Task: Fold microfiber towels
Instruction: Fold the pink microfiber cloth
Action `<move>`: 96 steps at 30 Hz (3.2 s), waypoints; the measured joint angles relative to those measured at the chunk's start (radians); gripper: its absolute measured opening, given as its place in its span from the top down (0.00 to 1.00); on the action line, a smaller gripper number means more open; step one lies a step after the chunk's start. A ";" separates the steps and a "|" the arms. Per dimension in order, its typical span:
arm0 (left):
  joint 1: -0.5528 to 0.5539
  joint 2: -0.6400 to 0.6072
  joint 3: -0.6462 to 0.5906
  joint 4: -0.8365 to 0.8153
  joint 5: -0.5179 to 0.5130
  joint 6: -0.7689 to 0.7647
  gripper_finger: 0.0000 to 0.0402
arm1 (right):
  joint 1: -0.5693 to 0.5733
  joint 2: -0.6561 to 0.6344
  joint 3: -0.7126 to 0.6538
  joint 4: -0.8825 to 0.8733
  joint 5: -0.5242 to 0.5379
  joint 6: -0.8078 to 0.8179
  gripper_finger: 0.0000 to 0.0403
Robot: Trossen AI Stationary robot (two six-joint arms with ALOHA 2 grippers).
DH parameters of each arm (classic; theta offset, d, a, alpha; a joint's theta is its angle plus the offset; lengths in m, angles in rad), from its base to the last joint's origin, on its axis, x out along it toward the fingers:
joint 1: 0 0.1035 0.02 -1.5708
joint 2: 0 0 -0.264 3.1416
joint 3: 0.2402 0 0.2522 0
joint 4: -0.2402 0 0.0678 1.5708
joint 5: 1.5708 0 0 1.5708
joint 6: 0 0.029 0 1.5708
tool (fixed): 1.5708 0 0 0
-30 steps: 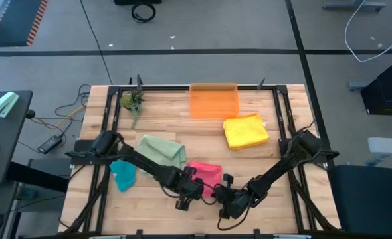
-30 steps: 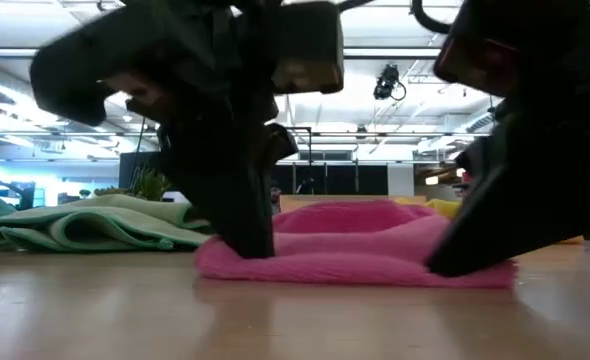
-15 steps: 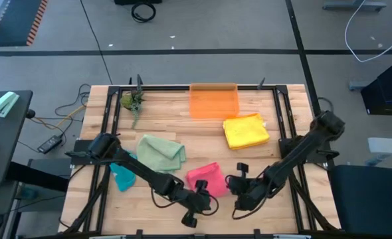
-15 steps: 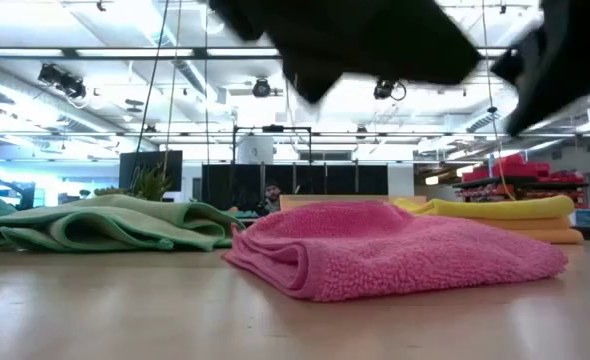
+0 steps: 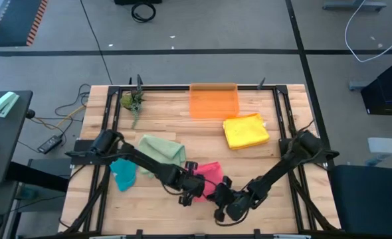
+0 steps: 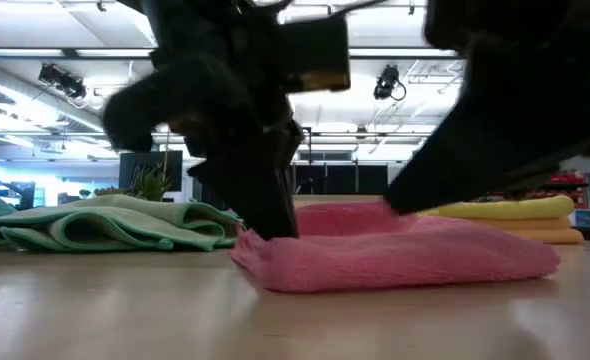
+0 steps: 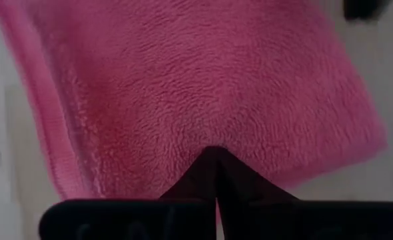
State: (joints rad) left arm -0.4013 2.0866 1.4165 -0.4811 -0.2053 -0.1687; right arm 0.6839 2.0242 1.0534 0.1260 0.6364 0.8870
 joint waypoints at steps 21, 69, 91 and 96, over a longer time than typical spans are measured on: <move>-0.087 -0.104 0.065 0.084 -0.016 0.059 0.99 | 0.092 -0.306 0.045 -0.466 -0.170 -0.013 1.00; -0.151 0.057 0.047 0.281 0.093 0.011 0.98 | 0.070 -0.164 0.034 -0.353 -0.155 -0.120 1.00; -0.133 0.013 0.052 0.288 0.039 0.040 0.97 | 0.032 -0.049 0.034 -0.277 -0.153 -0.108 1.00; -0.121 0.072 0.046 0.234 0.046 -0.023 0.99 | 0.003 -0.049 0.034 -0.279 -0.133 -0.133 1.00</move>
State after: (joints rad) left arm -0.5224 2.1589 1.4625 -0.2470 -0.1589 -0.1914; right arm 0.6866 1.9755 1.0878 -0.1526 0.5033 0.7538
